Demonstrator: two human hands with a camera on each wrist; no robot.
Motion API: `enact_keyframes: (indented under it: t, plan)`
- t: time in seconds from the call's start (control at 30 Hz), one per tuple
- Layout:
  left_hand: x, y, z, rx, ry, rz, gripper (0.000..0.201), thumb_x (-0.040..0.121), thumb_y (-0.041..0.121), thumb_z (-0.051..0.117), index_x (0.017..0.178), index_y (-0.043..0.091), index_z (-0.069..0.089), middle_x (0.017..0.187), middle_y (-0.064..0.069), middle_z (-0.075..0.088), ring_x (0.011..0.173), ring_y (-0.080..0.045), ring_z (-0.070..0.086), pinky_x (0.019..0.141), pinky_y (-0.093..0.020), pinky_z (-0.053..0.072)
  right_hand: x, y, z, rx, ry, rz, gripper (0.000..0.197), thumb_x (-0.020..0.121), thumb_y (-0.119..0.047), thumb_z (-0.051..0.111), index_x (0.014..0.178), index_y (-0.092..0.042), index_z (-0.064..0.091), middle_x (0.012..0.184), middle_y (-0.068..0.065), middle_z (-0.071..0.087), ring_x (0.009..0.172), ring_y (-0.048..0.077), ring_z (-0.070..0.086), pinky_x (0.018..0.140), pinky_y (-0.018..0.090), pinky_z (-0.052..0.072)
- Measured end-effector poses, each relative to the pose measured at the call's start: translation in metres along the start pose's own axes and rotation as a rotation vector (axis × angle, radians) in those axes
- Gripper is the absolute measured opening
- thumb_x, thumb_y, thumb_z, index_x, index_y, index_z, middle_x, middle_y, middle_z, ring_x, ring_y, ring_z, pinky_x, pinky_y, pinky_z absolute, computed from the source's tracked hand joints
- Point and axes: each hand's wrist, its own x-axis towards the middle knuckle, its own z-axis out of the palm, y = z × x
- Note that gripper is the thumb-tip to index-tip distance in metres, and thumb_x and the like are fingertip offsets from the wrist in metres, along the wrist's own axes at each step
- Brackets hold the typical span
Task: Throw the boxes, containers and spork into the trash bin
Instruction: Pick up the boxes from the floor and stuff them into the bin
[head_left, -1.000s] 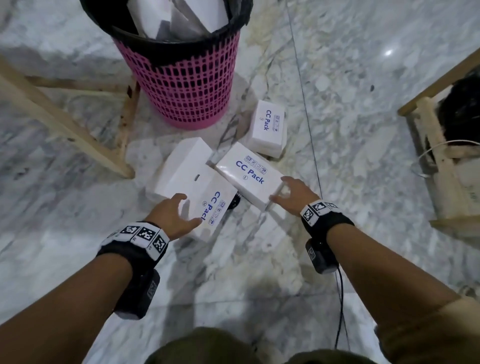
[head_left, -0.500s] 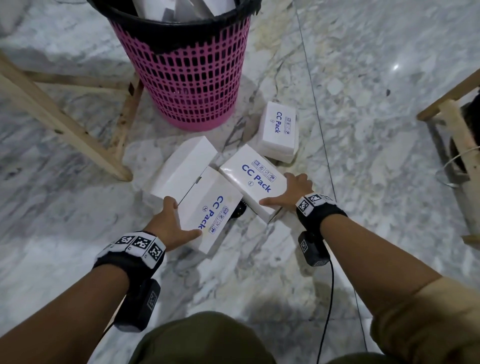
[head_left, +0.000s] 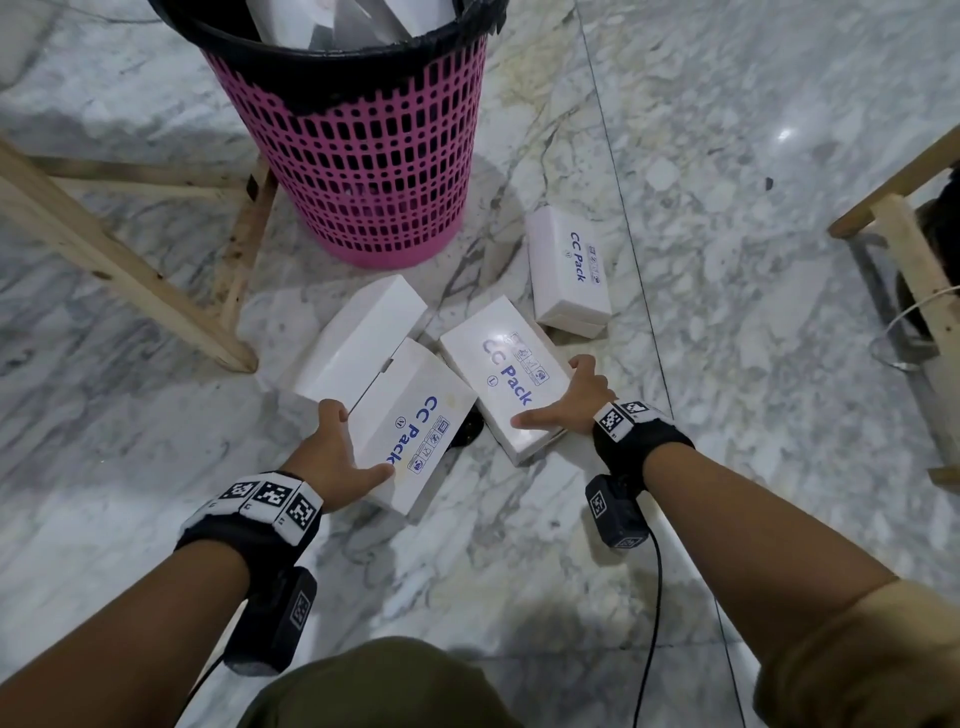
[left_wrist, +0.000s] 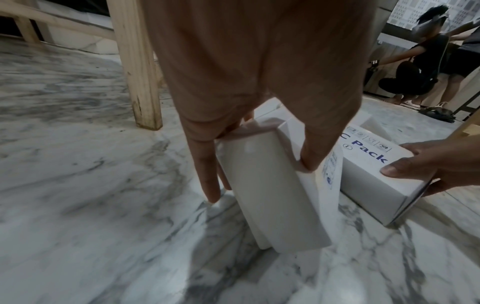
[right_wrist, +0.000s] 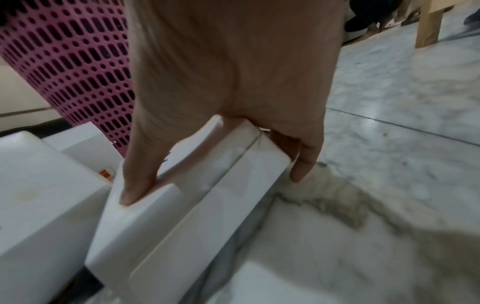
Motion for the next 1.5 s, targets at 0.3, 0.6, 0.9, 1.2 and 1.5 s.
enact_keyframes:
  t: [0.3,0.6,0.9,1.2,1.5]
  plan:
    - [-0.005,0.000,-0.005,-0.047,-0.006,0.017,0.078,0.073,0.032,0.076,0.124,0.008,0.021,0.111,-0.007,0.052,0.100,-0.030,0.058,0.086,-0.036,0.046,-0.015,-0.003,-0.016,0.169,0.007,-0.203,0.086,0.071,-0.033,0.081,0.136,-0.022,0.025,0.121,0.008,0.058,0.108,0.028,0.059,0.096,0.041,0.049]
    - [-0.022,0.014,-0.028,-0.064,0.013,0.121,0.070,0.080,0.029,0.070,0.128,0.011,0.023,0.105,-0.008,0.050,0.088,-0.028,0.054,0.073,-0.030,0.040,-0.053,-0.023,-0.049,0.011,0.104,-0.347,0.076,0.082,-0.038,0.069,0.144,-0.028,0.025,0.133,0.008,0.056,0.109,0.028,0.061,0.093,0.038,0.048]
    - [-0.048,0.052,-0.102,-0.141,0.020,0.251,0.067,0.077,0.028,0.072,0.122,0.018,0.024,0.107,-0.011,0.064,0.090,-0.028,0.065,0.074,-0.036,0.054,-0.103,-0.061,-0.123,0.015,0.252,-0.381,0.072,0.085,-0.040,0.065,0.144,-0.032,0.024,0.137,0.005,0.052,0.103,0.027,0.062,0.086,0.041,0.052]
    - [-0.085,0.110,-0.221,-0.197,0.157,0.434,0.073,0.058,0.048,0.071,0.112,0.017,0.033,0.115,-0.008,0.054,0.098,-0.031,0.059,0.081,-0.048,0.053,-0.170,-0.130,-0.224,0.054,0.373,-0.464,0.071,0.084,-0.041,0.066,0.141,-0.031,0.026,0.135,0.006,0.054,0.104,0.028,0.061,0.091,0.046,0.051]
    - [-0.082,0.139,-0.289,-0.280,0.327,0.468,0.071,0.075,0.027,0.074,0.124,0.014,0.024,0.118,-0.011,0.049,0.101,-0.033,0.056,0.080,-0.043,0.052,-0.172,-0.198,-0.276,0.114,0.482,-0.571,0.070,0.088,-0.030,0.064,0.145,-0.022,0.024,0.140,0.012,0.047,0.110,0.030,0.057,0.092,0.043,0.050]
